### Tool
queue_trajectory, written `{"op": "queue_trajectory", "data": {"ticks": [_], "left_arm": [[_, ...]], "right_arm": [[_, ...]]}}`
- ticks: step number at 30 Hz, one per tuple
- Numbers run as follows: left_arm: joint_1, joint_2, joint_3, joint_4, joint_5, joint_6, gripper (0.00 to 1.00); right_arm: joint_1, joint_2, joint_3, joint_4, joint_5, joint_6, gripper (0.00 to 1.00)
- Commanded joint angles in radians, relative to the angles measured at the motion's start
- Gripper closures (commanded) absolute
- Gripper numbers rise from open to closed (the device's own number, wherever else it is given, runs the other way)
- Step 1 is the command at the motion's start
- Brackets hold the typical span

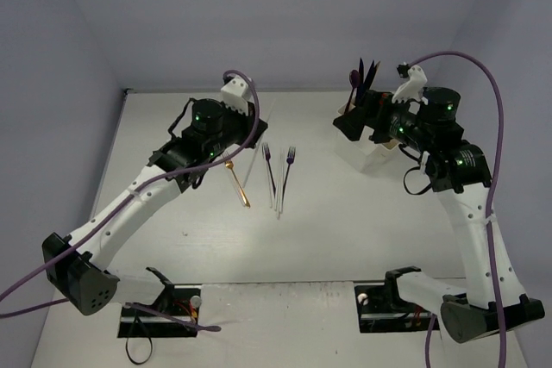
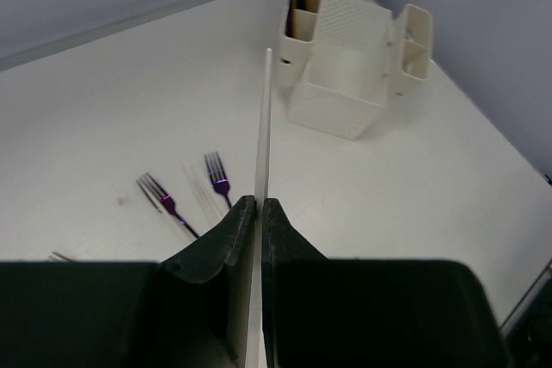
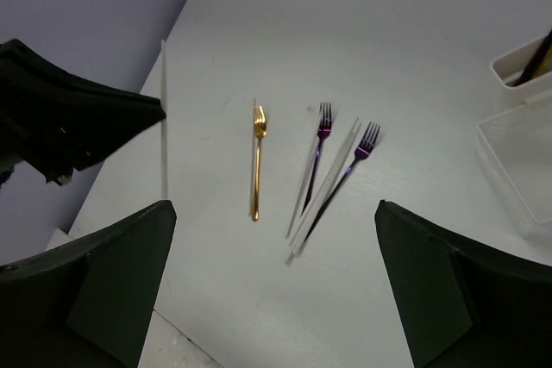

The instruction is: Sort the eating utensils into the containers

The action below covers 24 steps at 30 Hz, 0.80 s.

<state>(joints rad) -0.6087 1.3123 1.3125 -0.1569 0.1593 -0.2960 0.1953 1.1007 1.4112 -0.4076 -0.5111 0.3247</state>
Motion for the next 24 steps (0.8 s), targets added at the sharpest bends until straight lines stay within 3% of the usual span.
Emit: {"op": "queue_trajectory", "data": {"ticks": [1, 5, 11, 24], "left_arm": [[-0.099, -0.042, 0.059, 0.103, 0.018, 0.023, 1.0], [-0.158, -0.033, 0.093, 0.102, -0.01, 0.032, 1.0], [-0.237, -0.007, 0.12, 0.127, -0.029, 0.028, 1.0], [-0.279, 0.058, 0.158, 0.189, -0.059, 0.028, 1.0]], "right_arm": [[0.073, 0.057, 0.089, 0.088, -0.024, 0.031, 0.03], [0.153, 0.09, 0.104, 0.122, 0.026, 0.046, 0.05], [0.174, 0.113, 0.074, 0.222, 0.053, 0.097, 0.22], [0.206, 0.14, 0.025, 0.283, 0.057, 0.132, 0.45]]}}
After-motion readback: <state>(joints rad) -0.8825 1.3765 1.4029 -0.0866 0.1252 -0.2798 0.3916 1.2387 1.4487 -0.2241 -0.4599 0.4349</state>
